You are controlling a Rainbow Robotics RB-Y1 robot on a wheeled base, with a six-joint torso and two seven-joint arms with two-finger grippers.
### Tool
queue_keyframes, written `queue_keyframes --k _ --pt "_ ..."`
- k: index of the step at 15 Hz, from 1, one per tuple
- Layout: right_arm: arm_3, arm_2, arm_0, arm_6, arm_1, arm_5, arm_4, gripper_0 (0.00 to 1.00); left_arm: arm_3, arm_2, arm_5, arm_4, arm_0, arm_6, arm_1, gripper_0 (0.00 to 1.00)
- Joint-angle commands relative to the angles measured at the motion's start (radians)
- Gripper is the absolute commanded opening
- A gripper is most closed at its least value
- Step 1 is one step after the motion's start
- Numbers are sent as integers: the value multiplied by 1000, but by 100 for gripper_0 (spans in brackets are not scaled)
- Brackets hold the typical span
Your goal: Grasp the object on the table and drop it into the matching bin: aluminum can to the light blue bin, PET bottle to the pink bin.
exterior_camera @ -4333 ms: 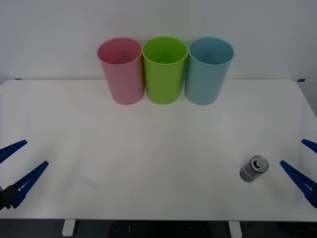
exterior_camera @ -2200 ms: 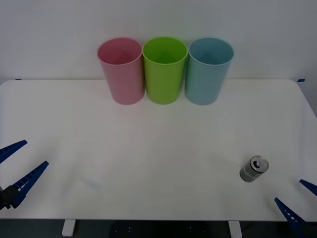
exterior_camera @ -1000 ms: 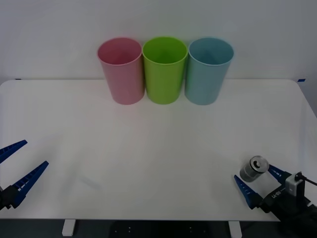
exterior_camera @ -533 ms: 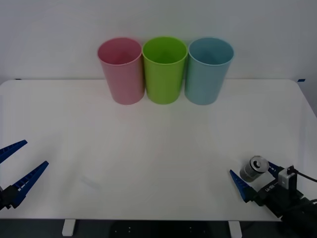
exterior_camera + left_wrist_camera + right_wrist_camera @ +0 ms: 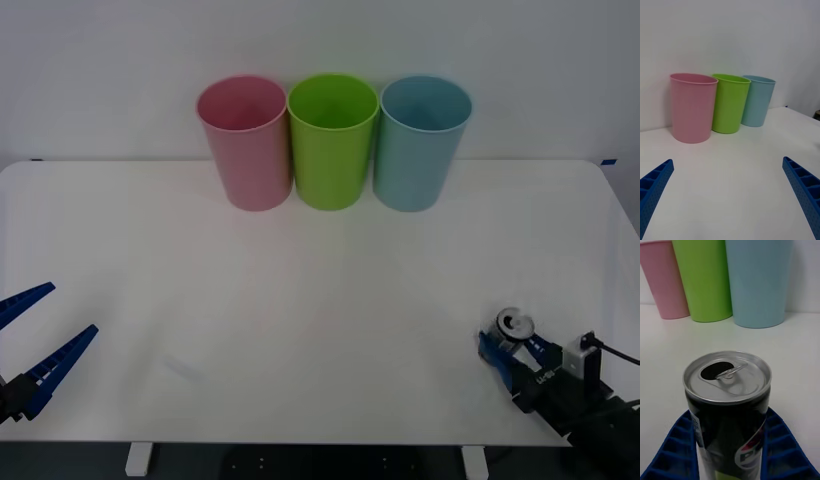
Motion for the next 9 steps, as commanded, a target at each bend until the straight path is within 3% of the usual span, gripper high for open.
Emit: queue_keyframes --k 1,7,9 --pt "0 -1 -1 0 -1 0 -3 0 0 0 0 0 0 0 0 100" --pt "-52 -10 -6 -23 -1 -2 -20 0 0 0 0 0 0 0 0 100" --pt "-94 -16 -8 -86 -1 0 -19 0 0 0 0 0 0 0 0 100"
